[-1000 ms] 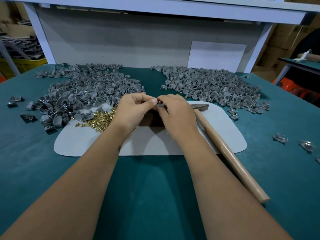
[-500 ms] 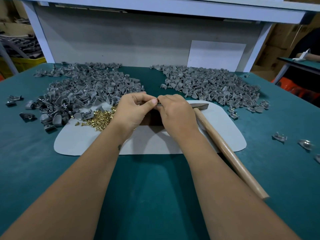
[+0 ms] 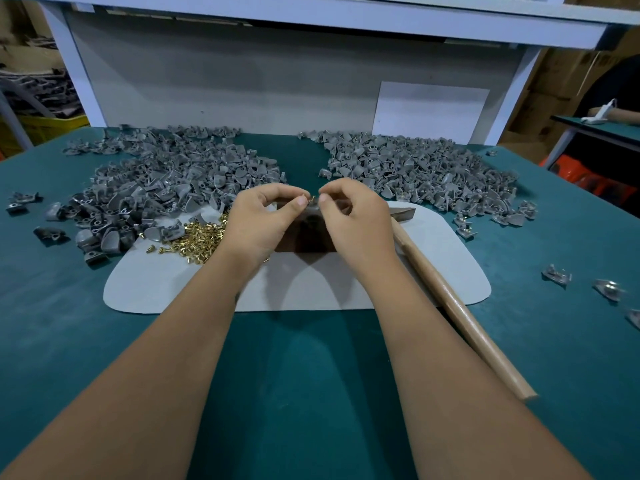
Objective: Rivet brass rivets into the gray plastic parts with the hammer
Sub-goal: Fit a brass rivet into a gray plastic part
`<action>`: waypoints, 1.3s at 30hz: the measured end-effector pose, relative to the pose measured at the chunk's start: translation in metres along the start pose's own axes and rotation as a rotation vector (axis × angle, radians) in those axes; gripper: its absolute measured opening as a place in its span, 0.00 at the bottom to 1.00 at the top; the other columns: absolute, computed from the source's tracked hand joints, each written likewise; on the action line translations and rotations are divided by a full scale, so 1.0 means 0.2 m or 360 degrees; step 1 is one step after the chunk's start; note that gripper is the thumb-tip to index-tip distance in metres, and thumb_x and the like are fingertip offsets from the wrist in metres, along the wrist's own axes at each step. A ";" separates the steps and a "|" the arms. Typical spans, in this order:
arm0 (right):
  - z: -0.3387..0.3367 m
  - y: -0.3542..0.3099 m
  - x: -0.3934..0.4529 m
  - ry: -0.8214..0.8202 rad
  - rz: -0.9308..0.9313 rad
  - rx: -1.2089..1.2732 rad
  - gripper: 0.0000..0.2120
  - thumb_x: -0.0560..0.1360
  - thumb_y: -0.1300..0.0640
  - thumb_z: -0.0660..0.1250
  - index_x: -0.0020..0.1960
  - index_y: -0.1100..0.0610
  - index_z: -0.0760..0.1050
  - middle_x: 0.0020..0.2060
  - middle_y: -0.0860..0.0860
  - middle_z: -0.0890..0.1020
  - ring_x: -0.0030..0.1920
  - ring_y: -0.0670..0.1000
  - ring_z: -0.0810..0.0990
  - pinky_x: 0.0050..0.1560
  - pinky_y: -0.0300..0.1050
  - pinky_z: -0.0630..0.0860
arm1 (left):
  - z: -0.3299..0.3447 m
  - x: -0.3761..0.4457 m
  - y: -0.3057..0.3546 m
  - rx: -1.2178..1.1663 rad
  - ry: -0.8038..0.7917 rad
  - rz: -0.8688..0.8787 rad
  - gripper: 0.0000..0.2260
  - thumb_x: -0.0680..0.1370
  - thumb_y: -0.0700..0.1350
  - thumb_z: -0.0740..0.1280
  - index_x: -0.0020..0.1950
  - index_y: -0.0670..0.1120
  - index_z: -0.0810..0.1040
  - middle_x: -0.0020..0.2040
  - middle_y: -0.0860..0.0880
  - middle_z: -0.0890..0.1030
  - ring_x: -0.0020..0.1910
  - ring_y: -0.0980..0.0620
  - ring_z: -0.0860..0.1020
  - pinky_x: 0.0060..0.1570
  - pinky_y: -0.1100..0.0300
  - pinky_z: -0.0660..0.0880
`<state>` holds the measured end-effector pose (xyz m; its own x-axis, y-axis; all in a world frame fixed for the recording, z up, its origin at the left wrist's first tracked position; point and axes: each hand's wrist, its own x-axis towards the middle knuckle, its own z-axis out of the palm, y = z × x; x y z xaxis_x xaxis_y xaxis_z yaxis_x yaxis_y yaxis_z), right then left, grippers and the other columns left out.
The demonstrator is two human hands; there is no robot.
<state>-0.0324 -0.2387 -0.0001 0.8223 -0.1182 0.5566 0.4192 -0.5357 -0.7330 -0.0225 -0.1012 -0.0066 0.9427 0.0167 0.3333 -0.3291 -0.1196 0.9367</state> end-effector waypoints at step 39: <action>0.02 -0.01 -0.02 0.0062 0.0011 0.0053 0.04 0.75 0.62 0.66 0.42 0.56 0.76 0.39 0.49 0.80 0.41 0.46 0.76 0.43 0.35 0.71 | 0.03 0.01 -0.02 -0.0539 0.0042 -0.0113 0.04 0.73 0.39 0.74 0.44 0.47 0.86 0.41 0.46 0.87 0.41 0.51 0.85 0.44 0.61 0.80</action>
<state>-0.0347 -0.2343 -0.0015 0.8100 -0.1547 0.5656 0.4264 -0.5067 -0.7493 -0.0181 -0.1056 -0.0100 0.9636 0.0391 0.2646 -0.2666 0.2187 0.9387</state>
